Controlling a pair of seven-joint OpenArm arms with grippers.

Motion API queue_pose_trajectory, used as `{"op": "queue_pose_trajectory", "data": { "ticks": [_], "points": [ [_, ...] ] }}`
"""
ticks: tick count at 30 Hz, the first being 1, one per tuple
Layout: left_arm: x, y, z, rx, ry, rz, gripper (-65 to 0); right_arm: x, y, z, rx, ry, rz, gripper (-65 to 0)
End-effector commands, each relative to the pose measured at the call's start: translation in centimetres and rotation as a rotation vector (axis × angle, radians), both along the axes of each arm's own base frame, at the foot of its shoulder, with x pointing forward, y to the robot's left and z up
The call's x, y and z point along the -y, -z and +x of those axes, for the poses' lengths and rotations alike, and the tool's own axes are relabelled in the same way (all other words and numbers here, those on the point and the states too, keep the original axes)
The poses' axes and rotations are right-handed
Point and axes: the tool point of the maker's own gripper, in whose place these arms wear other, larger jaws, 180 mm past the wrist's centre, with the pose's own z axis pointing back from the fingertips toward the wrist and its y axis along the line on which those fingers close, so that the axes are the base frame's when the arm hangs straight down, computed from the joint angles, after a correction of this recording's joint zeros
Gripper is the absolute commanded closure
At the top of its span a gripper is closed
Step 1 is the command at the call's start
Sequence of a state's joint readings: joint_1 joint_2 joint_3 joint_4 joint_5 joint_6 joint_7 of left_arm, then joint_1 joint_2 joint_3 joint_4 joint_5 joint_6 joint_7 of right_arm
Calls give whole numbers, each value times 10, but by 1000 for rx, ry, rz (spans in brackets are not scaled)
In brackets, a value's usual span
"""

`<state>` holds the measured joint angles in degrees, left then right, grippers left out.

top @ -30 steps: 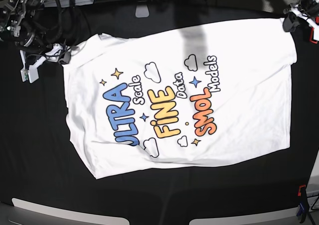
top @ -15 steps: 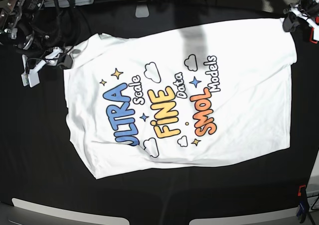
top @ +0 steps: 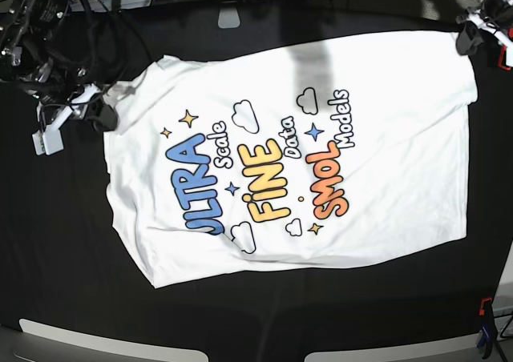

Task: Layout the t-shirt on the table in an organized manner, then fold the t-shirt properly
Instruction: 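Lower the shirt flat onto the table with both grippers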

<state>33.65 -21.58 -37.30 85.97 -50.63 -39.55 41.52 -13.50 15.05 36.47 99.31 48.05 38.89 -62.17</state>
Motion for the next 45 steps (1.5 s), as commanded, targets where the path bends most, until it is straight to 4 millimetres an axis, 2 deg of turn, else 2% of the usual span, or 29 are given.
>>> {"op": "queue_pose_trajectory", "data": {
  "ticks": [1, 7, 11, 20, 23, 28, 32, 39, 42, 45],
  "points": [
    [-7, -16, 9, 65, -15, -9, 0, 1, -21, 11, 87, -11, -5, 0],
    [-22, -56, 31, 208, -69, -15, 0, 2, -36, 21, 181, 16, 13, 0],
    [-31, -81, 51, 303, -83, 15, 0, 9, -42, 34, 204, 27, -40, 0],
    [-35, -106, 93, 440, -90, 62, 0, 21, -70, 74, 313, 62, -114, 0],
    [-30, -103, 109, 435, -54, 103, 0, 20, -64, 86, 307, 68, -127, 0],
    [-14, -89, 138, 438, -11, 130, 0, 4, -46, 110, 271, 24, -131, 0],
    [-27, -73, 158, 418, -94, 190, 0, 5, -34, 129, 240, 50, -160, 0],
    [-32, -41, 178, 353, -148, 116, 0, 2, -13, 144, 189, 42, -159, 0],
    [-38, -35, 184, 349, -177, 95, 0, 2, -16, 148, 214, 53, -142, 0],
    [-39, -37, 190, 363, -188, 87, 0, 2, -23, 153, 245, 59, -137, 0]
  ]
}}
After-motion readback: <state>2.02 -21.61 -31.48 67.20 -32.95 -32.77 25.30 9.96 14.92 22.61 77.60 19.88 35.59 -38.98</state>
